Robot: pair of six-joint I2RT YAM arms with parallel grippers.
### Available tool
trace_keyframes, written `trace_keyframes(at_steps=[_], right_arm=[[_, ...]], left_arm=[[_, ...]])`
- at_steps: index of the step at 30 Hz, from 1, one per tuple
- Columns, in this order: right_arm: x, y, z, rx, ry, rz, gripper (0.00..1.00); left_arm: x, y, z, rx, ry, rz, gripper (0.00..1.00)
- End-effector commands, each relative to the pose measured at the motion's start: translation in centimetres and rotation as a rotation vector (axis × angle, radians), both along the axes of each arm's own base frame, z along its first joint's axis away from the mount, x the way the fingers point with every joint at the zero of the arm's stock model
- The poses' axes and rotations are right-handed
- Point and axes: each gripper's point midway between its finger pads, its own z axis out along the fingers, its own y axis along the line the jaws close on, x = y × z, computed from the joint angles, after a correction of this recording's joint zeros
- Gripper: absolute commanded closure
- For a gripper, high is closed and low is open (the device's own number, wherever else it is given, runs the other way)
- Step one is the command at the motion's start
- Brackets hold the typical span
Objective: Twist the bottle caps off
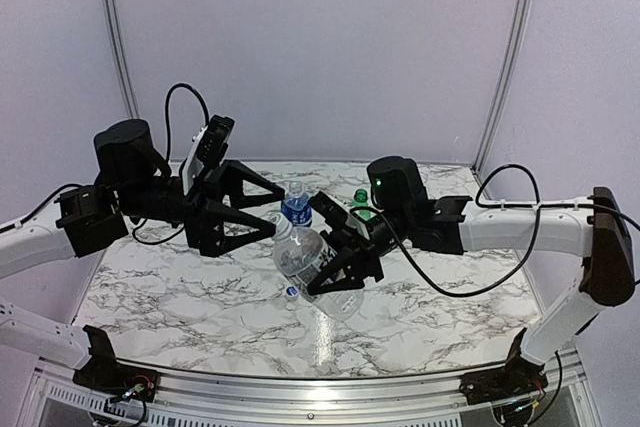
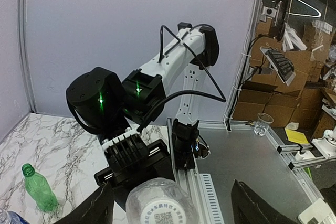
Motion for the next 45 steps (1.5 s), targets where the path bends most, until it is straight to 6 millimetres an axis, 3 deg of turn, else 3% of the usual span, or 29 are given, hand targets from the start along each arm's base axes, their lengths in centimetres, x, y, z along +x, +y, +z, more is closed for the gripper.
trace_keyframes(at_steps=[1, 20, 24, 28, 34, 36, 40, 45], right_arm=[[-1.2, 0.1, 2.4, 0.072, -0.005, 0.087, 0.73], [-0.6, 0.4, 2.4, 0.064, -0.018, 0.044, 0.73], [1.3, 0.9, 2.3, 0.037, -0.046, -0.079, 0.74], [5.3, 1.3, 1.9, -0.029, -0.125, -0.333, 0.75], [12.3, 0.3, 0.2, -0.153, -0.267, -0.746, 0.75], [13.9, -0.2, -0.4, -0.179, -0.300, -0.851, 0.76], [14.5, -0.2, -1.2, -0.216, -0.364, -0.924, 0.76], [13.0, 0.6, -0.6, -0.164, -0.350, -0.843, 0.76]], left_arm=[[-0.8, -0.3, 0.6, -0.023, -0.068, -0.077, 0.23], [-0.3, -0.9, -0.8, 0.009, -0.029, -0.069, 0.63], [0.5, -0.9, -1.1, 0.023, -0.007, -0.016, 0.79], [2.8, -0.6, -1.2, 0.027, 0.074, 0.136, 1.00], [9.9, 1.7, -1.6, -0.040, 0.350, 0.621, 1.00], [11.3, 2.5, -2.2, -0.058, 0.434, 0.746, 0.99], [12.0, 2.7, -2.5, -0.061, 0.468, 0.811, 0.90], [11.5, 2.2, -1.6, -0.056, 0.411, 0.760, 0.63]])
